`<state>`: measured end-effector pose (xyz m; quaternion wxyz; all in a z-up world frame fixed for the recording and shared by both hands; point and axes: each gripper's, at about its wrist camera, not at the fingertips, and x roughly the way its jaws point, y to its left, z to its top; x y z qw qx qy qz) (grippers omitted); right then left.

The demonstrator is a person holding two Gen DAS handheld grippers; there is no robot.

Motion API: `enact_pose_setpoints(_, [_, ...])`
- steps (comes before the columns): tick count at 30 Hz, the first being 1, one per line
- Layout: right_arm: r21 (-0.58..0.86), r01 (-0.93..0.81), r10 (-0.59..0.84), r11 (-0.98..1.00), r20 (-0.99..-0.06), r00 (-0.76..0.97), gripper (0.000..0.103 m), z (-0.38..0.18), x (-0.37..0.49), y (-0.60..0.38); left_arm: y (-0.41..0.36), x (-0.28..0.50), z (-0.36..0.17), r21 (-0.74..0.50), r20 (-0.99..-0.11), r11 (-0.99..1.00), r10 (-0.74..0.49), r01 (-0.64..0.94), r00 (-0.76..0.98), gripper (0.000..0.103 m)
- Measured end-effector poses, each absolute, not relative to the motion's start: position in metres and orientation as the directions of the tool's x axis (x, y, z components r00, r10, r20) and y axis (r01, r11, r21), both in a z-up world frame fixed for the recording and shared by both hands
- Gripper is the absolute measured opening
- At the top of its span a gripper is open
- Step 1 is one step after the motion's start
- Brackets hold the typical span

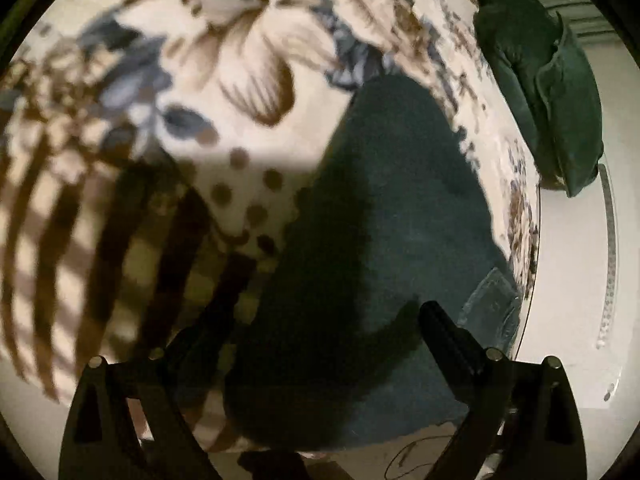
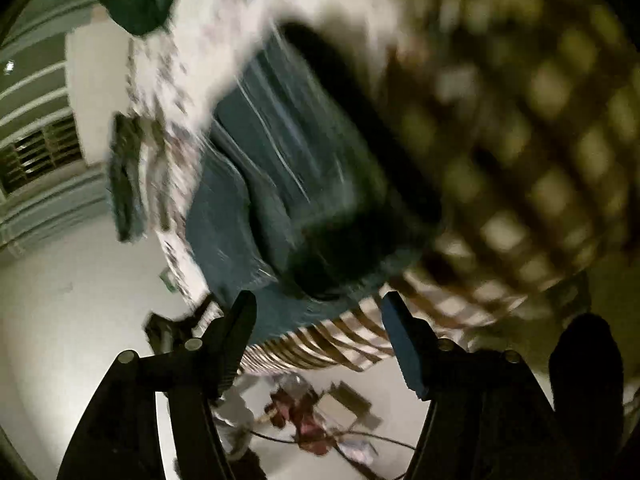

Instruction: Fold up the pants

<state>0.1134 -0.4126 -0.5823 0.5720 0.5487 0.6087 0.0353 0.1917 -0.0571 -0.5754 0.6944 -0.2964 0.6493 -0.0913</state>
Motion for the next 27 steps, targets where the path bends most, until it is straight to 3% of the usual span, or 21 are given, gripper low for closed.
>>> enact_pose_setpoints(4, [0.712,0.625,0.725,0.319,-0.608,0.323,0.092,-0.607,0.123,-0.391,-0.059,0.198,-0.584,-0.558,-0.830,0.802,-0.543,-0.215,0.129,0.097])
enact_pose_setpoints(12, [0.803,0.531,0.624,0.271,-0.566,0.538,0.092,-0.584,0.129,-0.389,-0.065,0.204,-0.580,-0.567,-0.824,0.811,-0.558,-0.144,0.103,0.097])
enact_pose_setpoints(20, [0.758,0.608,0.644,0.237,-0.591,0.486,0.094,-0.613,0.159,-0.402,-0.070,0.200,-0.581,-0.573,-0.818,0.811,-0.556,-0.117,0.147,0.097])
enact_pose_setpoints(21, [0.763,0.601,0.639,0.237,-0.589,0.495,0.094,-0.611,0.161,-0.398,-0.073,0.199,-0.578,-0.577,-0.813,0.811,-0.558,-0.102,0.167,0.090])
enact_pose_setpoints(22, [0.768,0.592,0.633,0.244,-0.588,0.503,0.093,-0.609,0.162,-0.395,-0.078,0.197,-0.574,-0.570,-0.813,0.818,-0.549,-0.077,0.195,0.077])
enact_pose_setpoints(23, [0.770,0.584,0.630,0.255,-0.591,0.504,0.092,-0.607,0.165,-0.390,-0.082,0.197,-0.571,-0.547,-0.825,0.835,-0.526,-0.061,0.205,0.074])
enact_pose_setpoints(24, [0.780,0.570,0.630,0.259,-0.584,0.512,0.084,-0.605,0.166,-0.387,-0.084,0.196,-0.568,-0.534,-0.830,0.844,-0.513,-0.048,0.218,0.067])
enact_pose_setpoints(25, [0.774,0.571,0.628,0.273,-0.593,0.504,0.069,-0.603,0.166,-0.384,-0.082,0.195,-0.566,-0.534,-0.828,0.844,-0.510,-0.051,0.235,0.058])
enact_pose_setpoints(27, [0.771,0.567,0.616,0.289,-0.603,0.507,0.057,-0.601,0.167,-0.379,-0.071,0.193,-0.565,-0.568,-0.808,0.818,-0.532,-0.092,0.254,0.045])
